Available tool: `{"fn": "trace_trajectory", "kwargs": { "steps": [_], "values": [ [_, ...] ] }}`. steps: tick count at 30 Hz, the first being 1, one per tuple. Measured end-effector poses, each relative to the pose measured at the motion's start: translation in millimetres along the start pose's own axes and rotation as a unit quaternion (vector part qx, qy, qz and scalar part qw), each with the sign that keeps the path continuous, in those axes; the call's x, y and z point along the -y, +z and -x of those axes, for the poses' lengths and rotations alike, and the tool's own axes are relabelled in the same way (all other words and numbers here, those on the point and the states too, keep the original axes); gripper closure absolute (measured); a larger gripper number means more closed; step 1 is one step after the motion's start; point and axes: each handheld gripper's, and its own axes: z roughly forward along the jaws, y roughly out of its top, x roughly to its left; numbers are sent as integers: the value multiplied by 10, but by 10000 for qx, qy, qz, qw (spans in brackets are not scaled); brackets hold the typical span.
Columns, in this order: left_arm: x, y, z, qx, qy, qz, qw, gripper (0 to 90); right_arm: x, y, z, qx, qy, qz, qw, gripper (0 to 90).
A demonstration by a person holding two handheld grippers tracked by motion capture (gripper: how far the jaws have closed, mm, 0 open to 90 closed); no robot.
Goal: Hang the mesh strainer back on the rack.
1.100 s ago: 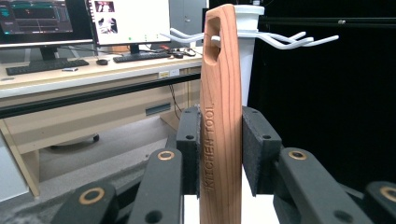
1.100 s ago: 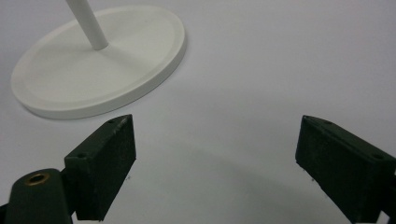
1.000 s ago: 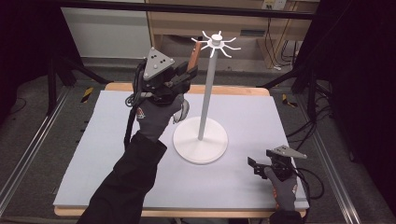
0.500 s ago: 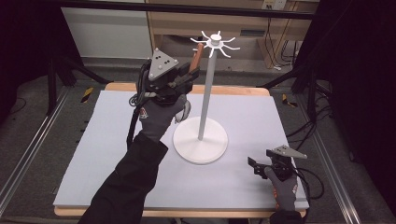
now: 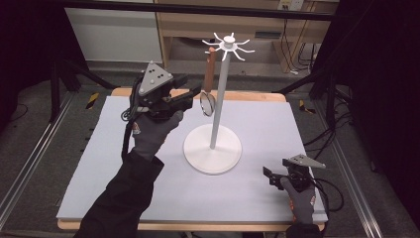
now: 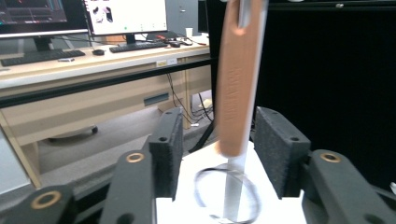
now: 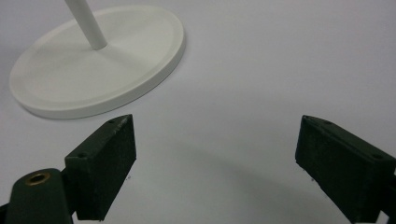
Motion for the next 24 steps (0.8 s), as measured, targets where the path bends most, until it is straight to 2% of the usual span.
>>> {"fn": "trace_trajectory", "kwargs": {
  "steps": [1,3,5,6,7,8,9,10,14,15,16,17,18,19,24],
  "values": [
    [64,-70,-41,18,14,-67,10000,497,1,-1,1,-3,-1,-1,10000,127],
    [101,-98,-50,78,3,-82,9999,488,2,-4,-2,-7,13,-10,10000,127],
    [236,-182,-94,87,35,-147,9998,460,4,-1,0,-6,-30,-21,10000,126],
    [236,-182,-94,87,35,-147,9998,450,5,1,0,-4,-36,-27,10000,127],
    [370,-251,-139,79,68,-244,9996,445,7,6,-2,3,-44,-42,10000,126],
    [370,-251,-139,79,68,-244,9996,436,7,6,-2,3,-44,-42,10000,126],
    [510,-310,-173,93,-56,-331,9994,431,8,9,-4,-6,-52,-50,10000,126],
    [510,-310,-173,93,-56,-331,9994,428,8,9,-4,-6,-52,-50,10000,126],
    [786,-413,-279,5,-147,-520,9985,418,12,19,-7,-2,-68,-68,10000,125],
    [904,-459,-322,-29,-198,-596,9980,417,14,22,-10,-19,-70,-65,10000,123],
    [904,-459,-322,-29,-198,-596,9980,414,15,23,-10,-23,-72,-63,10000,123],
    [1052,-504,-364,-60,-270,-655,9975,409,16,28,-11,-23,-75,-71,9999,121],
    [1052,-504,-364,-60,-270,-655,9975,406,16,28,-11,-23,-75,-71,9999,121],
    [1178,-533,-396,-104,-317,-763,9965,406,17,32,-11,-18,-92,-79,9999,119],
    [1577,-626,-555,-306,-527,-1206,9908,393,25,45,-7,29,-108,-169,9998,118]
  ]
}}
